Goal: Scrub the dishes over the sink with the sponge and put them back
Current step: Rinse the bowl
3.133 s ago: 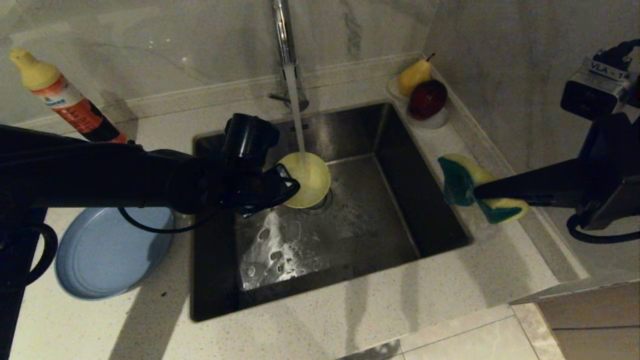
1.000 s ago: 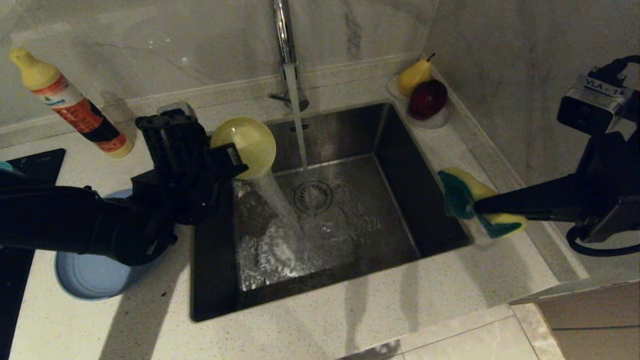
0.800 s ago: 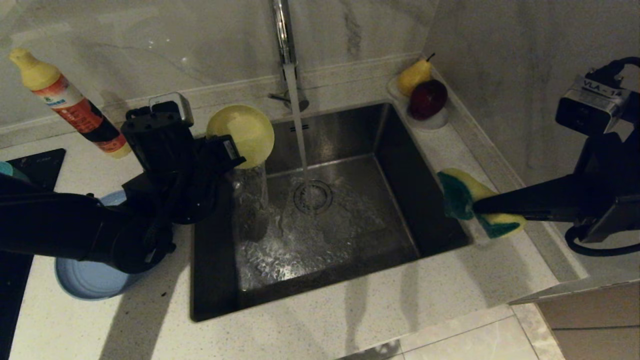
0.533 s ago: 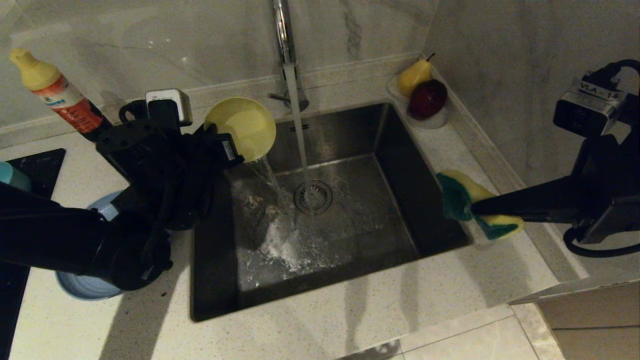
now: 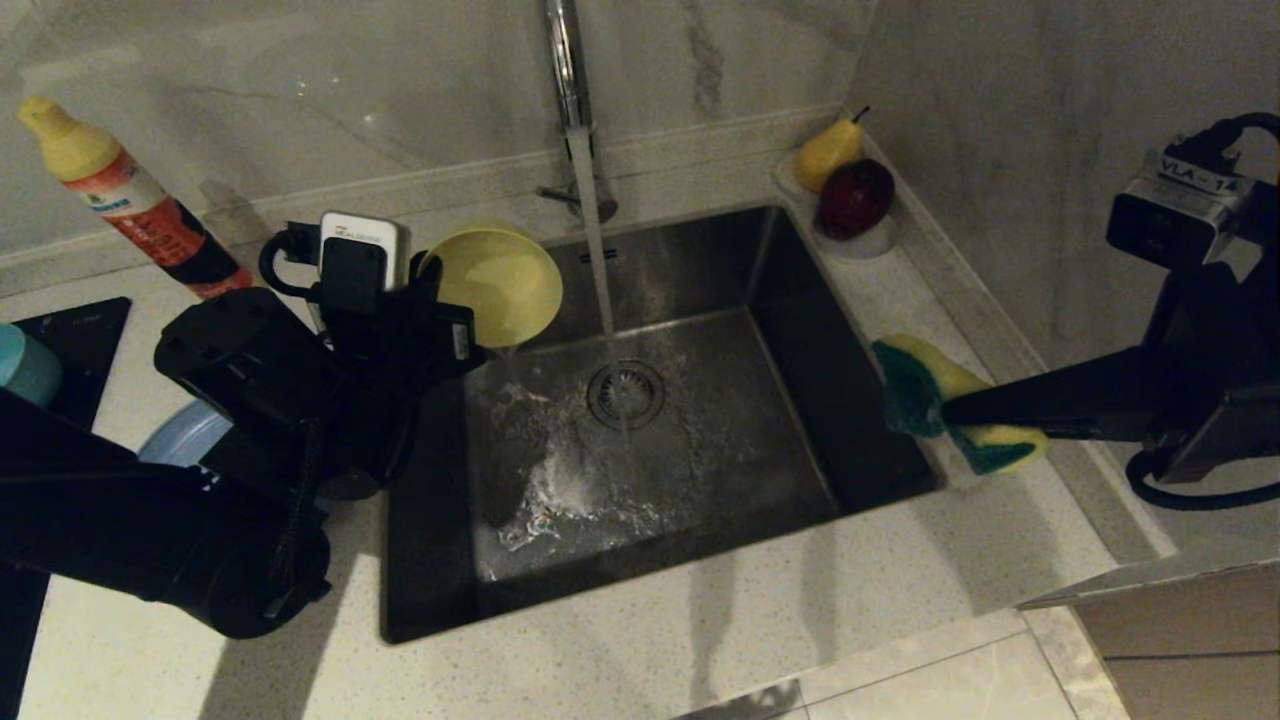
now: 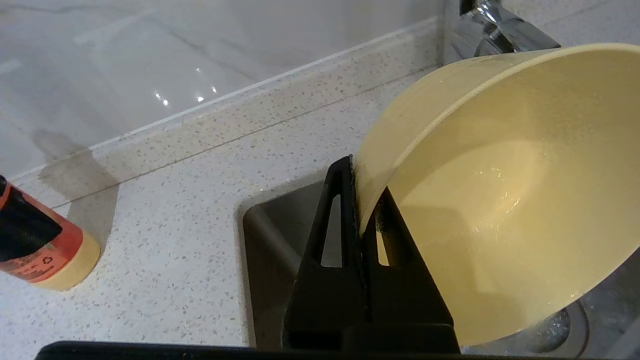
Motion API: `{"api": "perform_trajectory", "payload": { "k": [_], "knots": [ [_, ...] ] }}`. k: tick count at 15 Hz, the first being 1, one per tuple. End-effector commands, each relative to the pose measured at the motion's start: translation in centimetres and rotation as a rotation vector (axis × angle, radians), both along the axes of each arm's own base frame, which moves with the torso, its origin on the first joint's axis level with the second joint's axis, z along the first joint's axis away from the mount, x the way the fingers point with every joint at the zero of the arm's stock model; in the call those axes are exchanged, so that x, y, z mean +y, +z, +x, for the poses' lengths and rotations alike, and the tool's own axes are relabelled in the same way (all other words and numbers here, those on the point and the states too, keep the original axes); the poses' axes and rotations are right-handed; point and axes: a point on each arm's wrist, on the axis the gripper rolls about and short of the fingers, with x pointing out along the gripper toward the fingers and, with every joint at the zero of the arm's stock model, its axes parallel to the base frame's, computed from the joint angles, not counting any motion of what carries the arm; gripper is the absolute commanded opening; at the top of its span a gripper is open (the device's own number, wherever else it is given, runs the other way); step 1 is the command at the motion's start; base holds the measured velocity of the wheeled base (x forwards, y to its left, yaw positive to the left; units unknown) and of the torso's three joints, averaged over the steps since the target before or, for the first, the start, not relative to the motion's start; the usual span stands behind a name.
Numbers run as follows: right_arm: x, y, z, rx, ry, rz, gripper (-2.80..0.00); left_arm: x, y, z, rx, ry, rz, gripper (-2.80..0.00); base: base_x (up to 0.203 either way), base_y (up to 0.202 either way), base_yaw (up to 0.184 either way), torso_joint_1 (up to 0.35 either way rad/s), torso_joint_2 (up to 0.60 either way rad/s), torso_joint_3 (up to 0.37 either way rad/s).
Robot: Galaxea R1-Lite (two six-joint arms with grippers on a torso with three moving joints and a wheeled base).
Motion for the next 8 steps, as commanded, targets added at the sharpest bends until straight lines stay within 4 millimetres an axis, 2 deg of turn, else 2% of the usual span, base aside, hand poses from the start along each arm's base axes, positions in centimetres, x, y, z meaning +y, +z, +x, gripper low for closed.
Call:
{"api": "perform_trajectory", "payload": {
  "k": [1,3,5,8],
  "knots": [
    [0.0,0.0,0.0,0.005,0.003,0.003,-2.80,0.1,0.4,-0.2,-0.016,0.005,-0.006,-2.80,0.000,0.000,0.000,0.000,0.00,0.000],
    [0.0,0.1,0.0,0.003,0.001,0.003,-2.80,0.1,0.7,0.0,-0.030,0.012,-0.022,-2.80,0.000,0.000,0.000,0.000,0.00,0.000],
    [-0.1,0.2,-0.3,-0.004,0.001,0.006,-2.80,1.4,1.4,0.7,-0.041,0.090,-0.079,-2.80,0.000,0.000,0.000,0.000,0.00,0.000],
    [-0.3,0.3,-0.6,-0.009,0.001,0.010,-2.80,2.5,1.6,1.4,0.159,0.112,-0.165,-2.80,0.000,0.000,0.000,0.000,0.00,0.000]
  ]
}}
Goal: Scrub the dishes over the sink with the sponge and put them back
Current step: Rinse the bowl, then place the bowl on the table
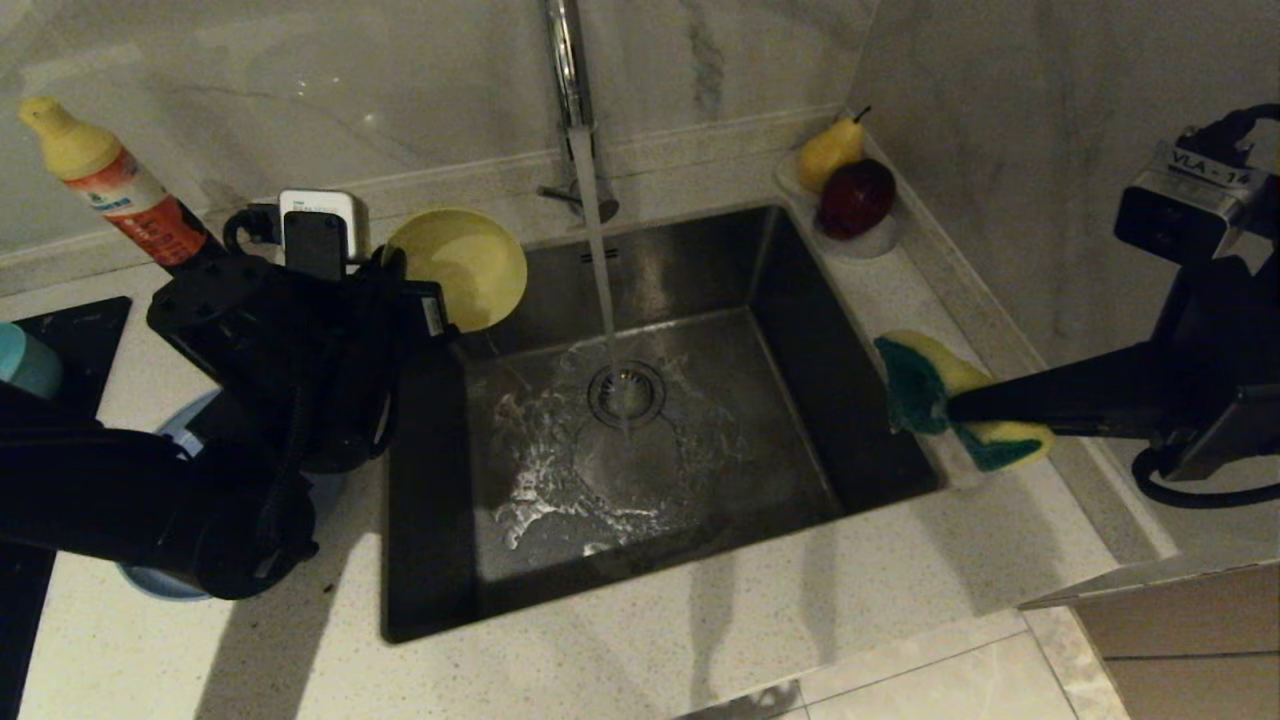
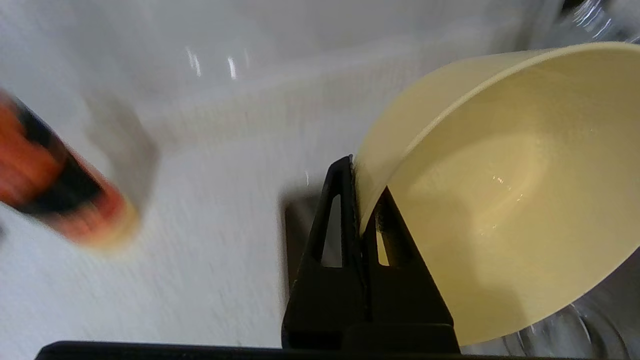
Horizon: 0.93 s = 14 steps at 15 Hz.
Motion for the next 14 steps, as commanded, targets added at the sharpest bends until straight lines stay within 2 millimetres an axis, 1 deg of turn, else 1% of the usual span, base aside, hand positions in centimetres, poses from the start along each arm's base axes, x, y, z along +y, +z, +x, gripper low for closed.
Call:
{"api": "perform_trajectory", "payload": {
  "k": [1,2,3,6,8,9,10,12,13,14],
  "knots": [
    [-0.2,0.0,-0.4,0.002,0.002,0.004,-2.80,1.0,0.9,-0.4,0.198,-0.001,-0.066,-2.80,0.000,0.000,0.000,0.000,0.00,0.000],
    [-0.2,0.0,-0.6,0.003,0.002,0.003,-2.80,1.2,1.4,-0.8,0.292,-0.008,-0.103,-2.80,0.000,0.000,0.000,0.000,0.00,0.000],
    [-0.3,0.0,-0.7,0.003,0.001,0.004,-2.80,1.4,2.3,-1.3,0.386,-0.021,-0.151,-2.80,0.000,0.000,0.000,0.000,0.00,0.000],
    [-0.5,-0.2,-1.2,0.005,0.000,0.004,-2.80,2.0,7.0,-3.7,0.578,-0.099,-0.357,-2.80,0.000,0.000,0.000,0.000,0.00,0.000],
    [-0.9,-0.5,-1.9,0.006,0.000,0.003,-2.80,2.6,8.8,-5.8,0.738,-0.130,-0.473,-2.80,0.000,0.000,0.000,0.000,0.00,0.000],
    [-1.0,-0.6,-2.2,0.007,0.001,0.004,-2.80,3.0,9.9,-7.2,0.764,-0.160,-0.538,-2.80,0.000,0.000,0.000,0.000,0.00,0.000],
    [-1.0,-0.8,-2.4,0.013,0.001,0.001,-2.80,3.3,10.7,-8.2,0.740,-0.178,-0.600,-2.80,0.000,0.000,0.000,0.000,0.00,0.000],
    [-1.1,-1.3,-2.4,0.030,0.003,-0.004,-2.80,4.2,12.5,-10.3,0.662,-0.191,-0.668,-2.80,0.000,0.000,0.000,0.000,0.00,0.000],
    [-1.2,-1.2,-2.7,0.027,0.009,0.001,-2.80,5.1,13.1,-11.2,0.632,-0.172,-0.687,-2.80,0.000,0.000,0.000,0.000,0.00,0.000],
    [-1.2,-1.2,-2.9,0.026,0.017,0.007,-2.80,5.9,13.2,-11.7,0.623,-0.140,-0.703,-2.80,0.000,0.000,0.000,0.000,0.00,0.000]
  ]
}}
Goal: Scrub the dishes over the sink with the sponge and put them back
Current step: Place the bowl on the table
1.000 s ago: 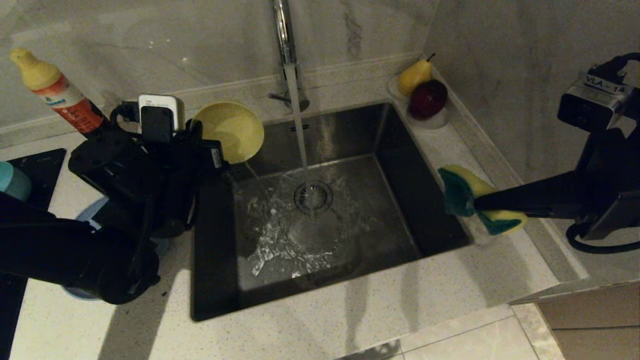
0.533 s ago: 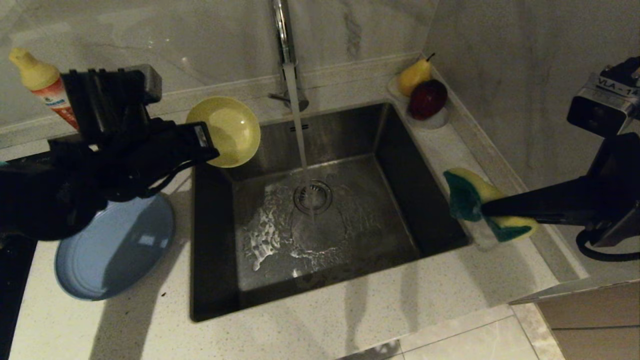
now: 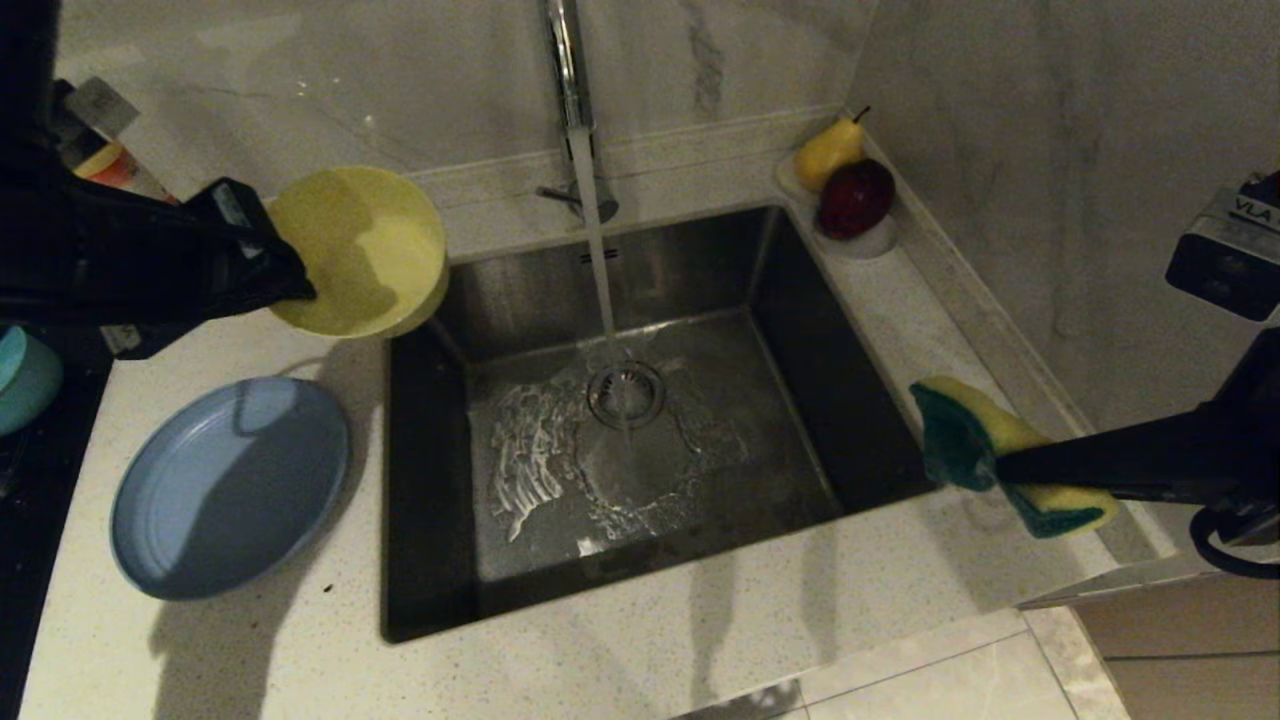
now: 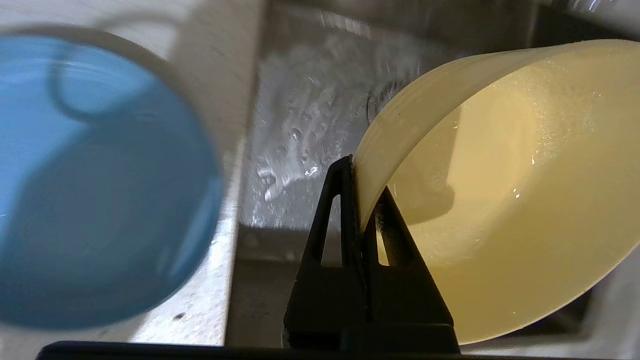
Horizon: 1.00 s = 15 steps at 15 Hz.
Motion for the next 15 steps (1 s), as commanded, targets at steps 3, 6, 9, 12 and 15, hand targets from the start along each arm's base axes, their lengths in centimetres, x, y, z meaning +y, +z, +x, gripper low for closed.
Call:
{"api": "perform_trajectory", "payload": {
  "k": [3,6,9,12,15],
  "knots": [
    [-0.2,-0.1,-0.5,0.012,0.006,0.004,-2.80,4.3,1.0,-2.9,0.001,0.206,-0.041,-2.80,0.000,0.000,0.000,0.000,0.00,0.000],
    [-0.5,-0.7,-1.2,0.018,0.005,0.000,-2.80,8.2,-0.3,-3.3,0.070,0.414,-0.070,-2.80,0.000,0.000,0.000,0.000,0.00,0.000],
    [-0.6,-1.1,-1.2,0.031,-0.003,-0.006,-2.80,11.7,-1.0,-4.1,0.103,0.601,-0.085,-2.80,0.000,0.000,0.000,0.000,0.00,0.000],
    [-0.7,-2.0,-1.2,0.058,-0.005,-0.020,-2.80,15.8,-2.5,-3.7,0.167,0.727,-0.143,-2.80,0.000,0.000,0.000,0.000,0.00,0.000],
    [-0.9,-2.3,-0.9,0.062,-0.025,-0.025,-2.80,19.6,-4.7,-3.2,0.235,0.797,-0.237,-2.80,0.000,0.000,0.000,0.000,0.00,0.000]
  ]
}}
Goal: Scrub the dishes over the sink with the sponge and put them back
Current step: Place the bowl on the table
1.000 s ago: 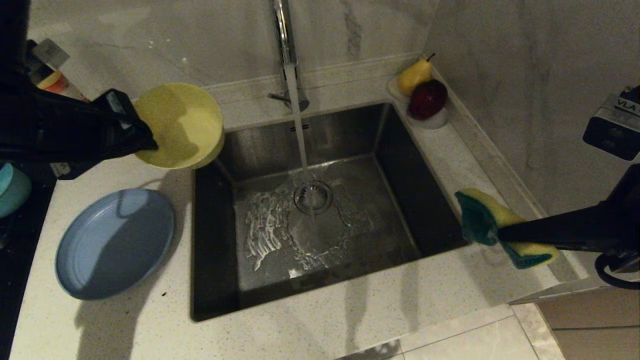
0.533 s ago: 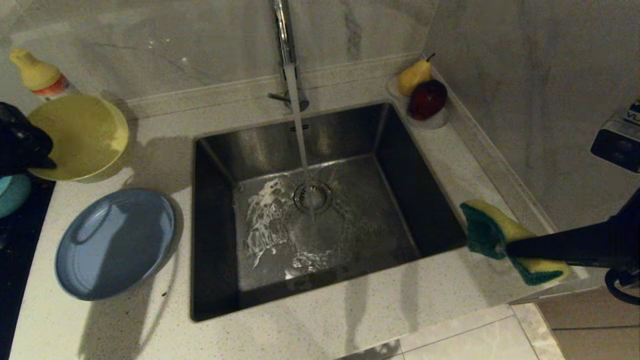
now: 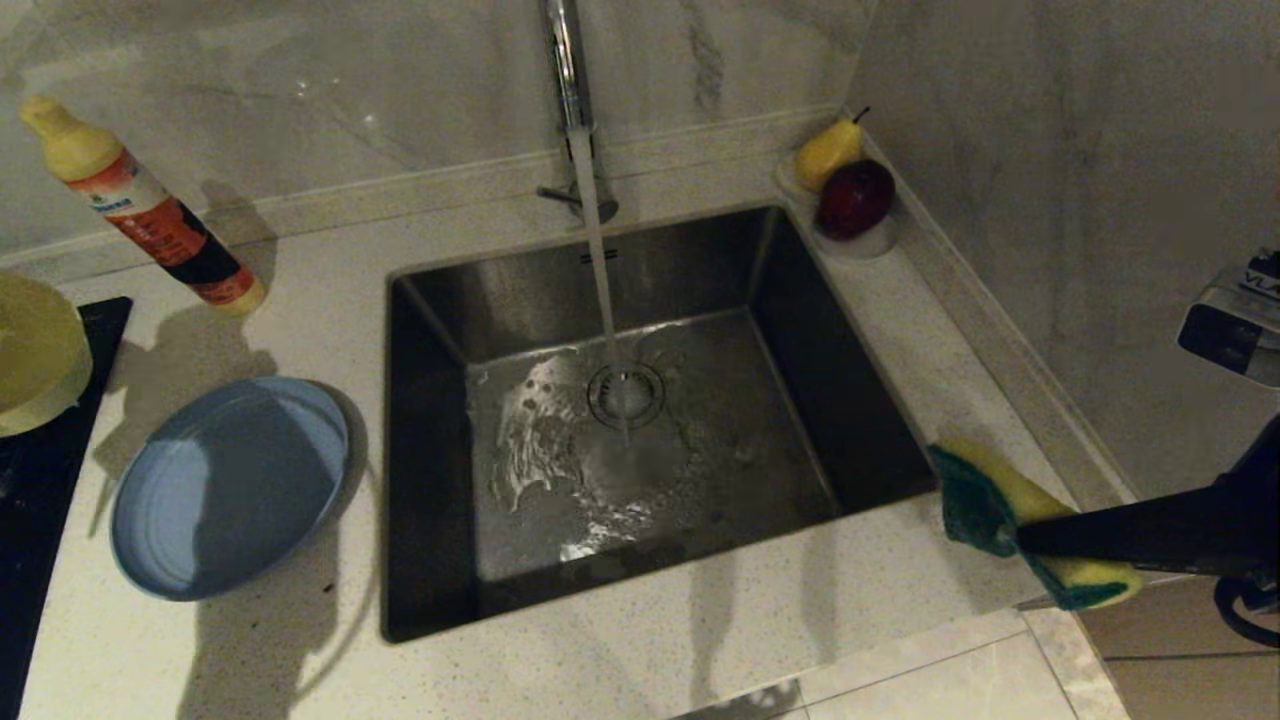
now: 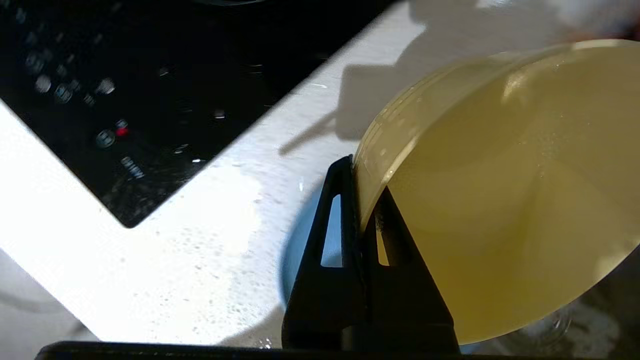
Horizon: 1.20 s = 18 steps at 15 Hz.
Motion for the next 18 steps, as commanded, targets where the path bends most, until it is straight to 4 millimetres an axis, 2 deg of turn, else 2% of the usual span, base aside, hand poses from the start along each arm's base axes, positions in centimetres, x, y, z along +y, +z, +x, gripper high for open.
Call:
{"api": "perform_trajectory", "payload": {
  "k": [1,5,8,14,18],
  "knots": [
    [-0.1,-0.2,0.3,0.014,-0.009,-0.001,-2.80,4.2,-2.8,0.8,0.075,0.095,-0.093,-2.80,0.000,0.000,0.000,0.000,0.00,0.000],
    [0.0,-0.5,0.6,0.029,-0.008,-0.007,-2.80,9.6,-5.3,0.6,0.089,0.228,-0.127,-2.80,0.000,0.000,0.000,0.000,0.00,0.000],
    [0.1,-0.6,0.8,0.035,-0.010,-0.010,-2.80,12.0,-7.0,0.4,0.125,0.278,-0.153,-2.80,0.000,0.000,0.000,0.000,0.00,0.000],
    [0.0,-0.2,0.5,0.022,-0.012,-0.001,-2.80,13.4,-9.7,0.7,0.182,0.288,-0.224,-2.80,0.000,0.000,0.000,0.000,0.00,0.000],
    [-0.2,0.1,0.1,0.008,-0.012,0.006,-2.80,13.2,-11.2,0.7,0.209,0.257,-0.275,-2.80,0.000,0.000,0.000,0.000,0.00,0.000]
  ]
}}
